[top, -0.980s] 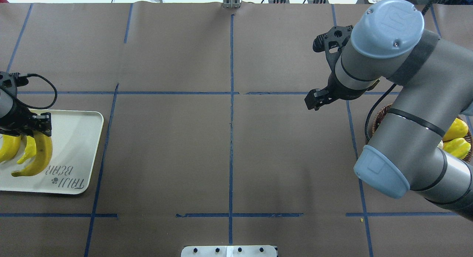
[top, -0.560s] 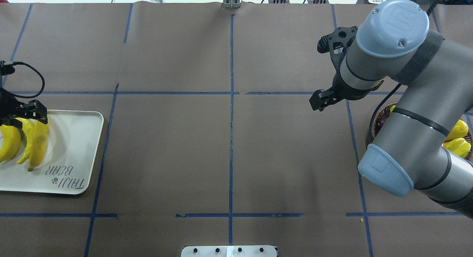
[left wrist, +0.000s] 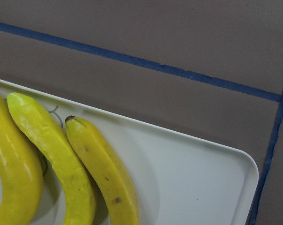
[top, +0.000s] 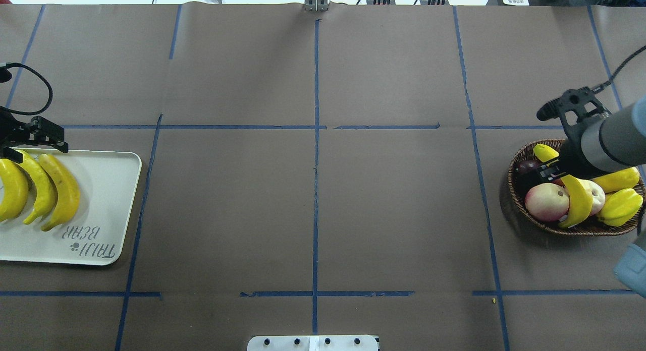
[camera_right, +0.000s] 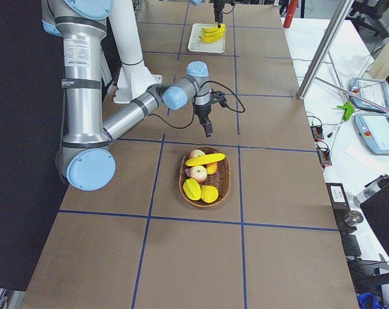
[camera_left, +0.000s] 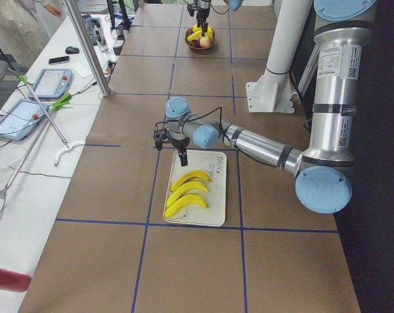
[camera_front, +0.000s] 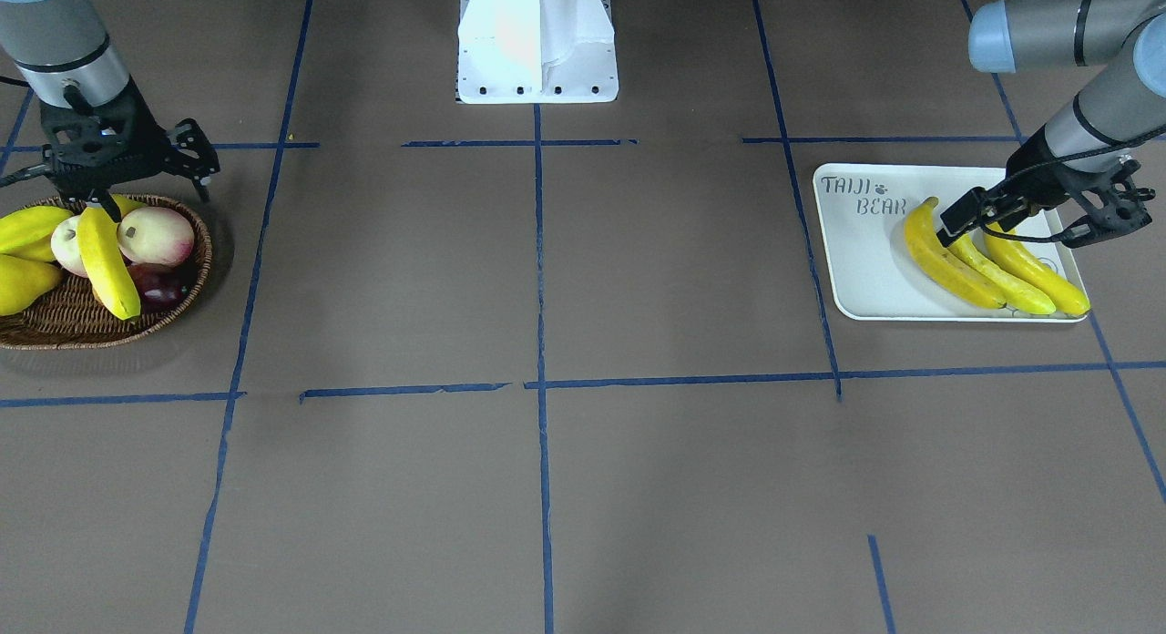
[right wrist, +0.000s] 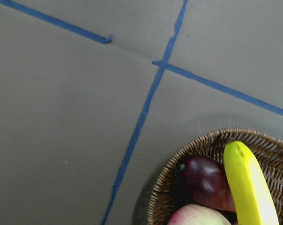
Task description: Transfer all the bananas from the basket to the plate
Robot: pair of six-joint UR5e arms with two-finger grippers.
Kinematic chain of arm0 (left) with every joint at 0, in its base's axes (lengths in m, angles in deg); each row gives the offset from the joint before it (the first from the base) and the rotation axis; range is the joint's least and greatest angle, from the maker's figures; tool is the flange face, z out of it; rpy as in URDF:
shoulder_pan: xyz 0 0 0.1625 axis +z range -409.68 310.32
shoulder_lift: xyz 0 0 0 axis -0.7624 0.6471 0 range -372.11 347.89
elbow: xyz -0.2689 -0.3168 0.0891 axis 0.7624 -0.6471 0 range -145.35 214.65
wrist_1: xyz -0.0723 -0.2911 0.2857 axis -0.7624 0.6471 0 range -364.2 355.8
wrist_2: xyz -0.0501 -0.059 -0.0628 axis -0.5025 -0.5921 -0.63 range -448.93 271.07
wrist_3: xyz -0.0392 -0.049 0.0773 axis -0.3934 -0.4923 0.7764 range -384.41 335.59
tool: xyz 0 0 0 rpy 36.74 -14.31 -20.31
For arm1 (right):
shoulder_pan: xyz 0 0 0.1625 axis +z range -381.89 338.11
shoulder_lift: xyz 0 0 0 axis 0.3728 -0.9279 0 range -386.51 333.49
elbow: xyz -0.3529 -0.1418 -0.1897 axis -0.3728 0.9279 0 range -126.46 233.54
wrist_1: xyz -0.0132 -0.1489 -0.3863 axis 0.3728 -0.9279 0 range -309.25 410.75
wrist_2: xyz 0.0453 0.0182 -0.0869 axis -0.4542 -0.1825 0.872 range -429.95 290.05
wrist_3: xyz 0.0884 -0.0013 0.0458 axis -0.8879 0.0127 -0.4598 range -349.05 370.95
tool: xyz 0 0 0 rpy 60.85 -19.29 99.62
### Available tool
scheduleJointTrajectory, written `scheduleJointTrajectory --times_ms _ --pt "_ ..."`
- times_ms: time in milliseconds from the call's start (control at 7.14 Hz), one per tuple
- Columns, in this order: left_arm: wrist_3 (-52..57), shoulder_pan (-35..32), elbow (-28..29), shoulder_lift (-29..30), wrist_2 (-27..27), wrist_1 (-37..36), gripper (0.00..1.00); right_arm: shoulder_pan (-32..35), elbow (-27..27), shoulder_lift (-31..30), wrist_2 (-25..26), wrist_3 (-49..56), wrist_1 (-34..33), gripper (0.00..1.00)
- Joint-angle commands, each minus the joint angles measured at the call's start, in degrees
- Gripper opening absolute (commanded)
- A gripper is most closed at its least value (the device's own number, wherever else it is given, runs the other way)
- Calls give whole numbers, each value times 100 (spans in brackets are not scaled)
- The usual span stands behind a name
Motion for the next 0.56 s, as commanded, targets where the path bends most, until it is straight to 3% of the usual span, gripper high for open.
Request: scheduleJointTrajectory --times_ms 0,140,420 --pt "-14 -3 -16 9 15 3 100 384 408 -906 -727 49 1619 98" --pt "-5 -3 -25 1 15 3 100 596 759 -1073 -1046 258 2129 96" --pt "-5 -3 -34 0 24 3 100 651 1349 -1084 -1145 322 2730 91"
